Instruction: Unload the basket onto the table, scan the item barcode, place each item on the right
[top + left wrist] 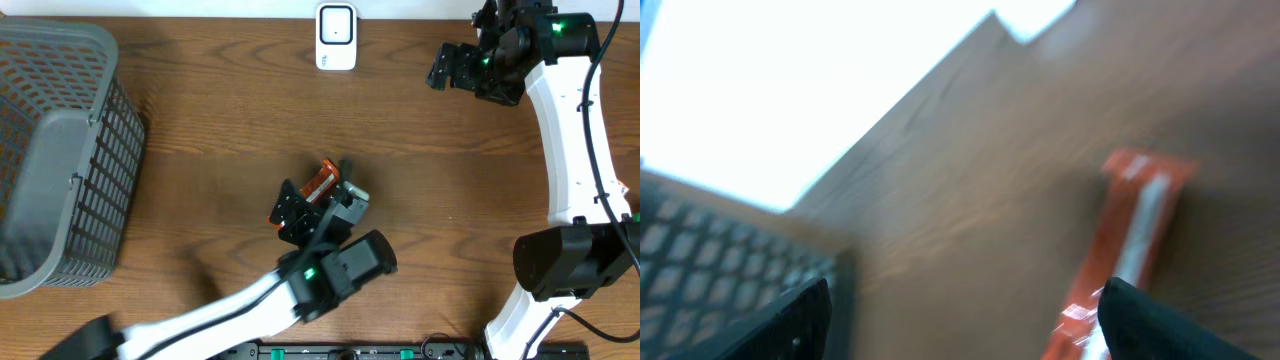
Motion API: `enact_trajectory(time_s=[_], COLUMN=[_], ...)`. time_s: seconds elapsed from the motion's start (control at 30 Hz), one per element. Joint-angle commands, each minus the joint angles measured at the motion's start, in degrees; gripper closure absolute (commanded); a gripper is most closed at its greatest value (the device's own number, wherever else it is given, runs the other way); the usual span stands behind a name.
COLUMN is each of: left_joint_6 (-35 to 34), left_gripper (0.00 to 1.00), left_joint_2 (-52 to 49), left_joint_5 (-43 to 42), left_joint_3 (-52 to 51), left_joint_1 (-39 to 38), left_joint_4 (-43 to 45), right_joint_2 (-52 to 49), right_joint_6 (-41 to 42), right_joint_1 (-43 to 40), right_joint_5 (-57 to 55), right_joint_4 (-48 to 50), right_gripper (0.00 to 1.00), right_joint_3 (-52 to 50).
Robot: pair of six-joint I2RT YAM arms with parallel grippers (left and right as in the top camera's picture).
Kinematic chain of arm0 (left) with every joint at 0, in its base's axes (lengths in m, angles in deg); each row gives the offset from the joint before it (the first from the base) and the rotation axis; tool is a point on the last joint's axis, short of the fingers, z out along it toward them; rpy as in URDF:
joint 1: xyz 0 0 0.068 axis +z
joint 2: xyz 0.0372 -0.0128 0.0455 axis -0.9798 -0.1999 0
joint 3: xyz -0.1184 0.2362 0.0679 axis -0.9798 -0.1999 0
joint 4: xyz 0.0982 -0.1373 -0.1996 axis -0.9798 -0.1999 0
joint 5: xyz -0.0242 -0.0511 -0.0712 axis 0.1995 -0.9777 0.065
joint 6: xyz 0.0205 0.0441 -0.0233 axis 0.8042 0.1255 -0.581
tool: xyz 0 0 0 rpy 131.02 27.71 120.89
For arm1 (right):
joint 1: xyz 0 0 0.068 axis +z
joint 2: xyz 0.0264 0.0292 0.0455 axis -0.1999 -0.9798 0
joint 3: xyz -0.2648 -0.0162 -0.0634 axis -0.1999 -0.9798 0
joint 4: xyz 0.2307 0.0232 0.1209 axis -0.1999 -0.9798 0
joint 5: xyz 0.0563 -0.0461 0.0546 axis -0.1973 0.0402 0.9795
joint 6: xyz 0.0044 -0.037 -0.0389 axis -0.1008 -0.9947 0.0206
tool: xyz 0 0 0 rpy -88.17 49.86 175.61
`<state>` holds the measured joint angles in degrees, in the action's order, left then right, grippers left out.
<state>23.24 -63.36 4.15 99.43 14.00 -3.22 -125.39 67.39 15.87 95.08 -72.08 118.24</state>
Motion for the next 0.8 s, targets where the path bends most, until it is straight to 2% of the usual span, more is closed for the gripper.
enact_trajectory(time_s=[0.0, 0.1, 0.2, 0.4, 0.57, 0.67, 0.77], left_joint_6=[-0.1, -4.2, -5.9, -14.0, -16.0, -16.3, -18.8], left_gripper=[0.14, 0.14, 0.14, 0.14, 0.14, 0.14, 0.14], left_joint_2=[9.6, 18.8, 25.7, 36.1, 42.1, 44.5, 45.7], left_joint_5=[-7.5, -8.4, -8.4, -8.8, -15.1, -17.5, -17.4], left_joint_3=[1.4, 1.4, 1.4, 1.4, 1.4, 1.4, 1.4], left_joint_1=[-2.2, -2.4, -1.8, 2.3, 5.3, 6.6, 7.9], left_joint_4=[-1.1, -5.6, -8.5, -17.0, -21.1, -23.0, -26.1], right_joint_2=[0.7, 0.7, 0.7, 0.6, 0.6, 0.6, 0.6], right_joint_6=[-0.7, 0.5, 1.2, 12.0, 16.6, 25.2, 37.1], right_joint_1=[0.4, 0.6, 1.7, 9.4, 20.0, 25.3, 28.9], right_joint_5=[1.0, 14.7, 21.9, 15.7, 9.2, 11.1, 12.5], right_joint_4=[-0.1, -0.9, -2.8, -5.9, 1.2, 7.9, 12.6], right_gripper=[0.01, 0.01, 0.01, 0.01, 0.01, 0.01, 0.01], right_joint_3=[0.4, -0.1, -1.3, -8.7, -16.2, -19.8, -23.9])
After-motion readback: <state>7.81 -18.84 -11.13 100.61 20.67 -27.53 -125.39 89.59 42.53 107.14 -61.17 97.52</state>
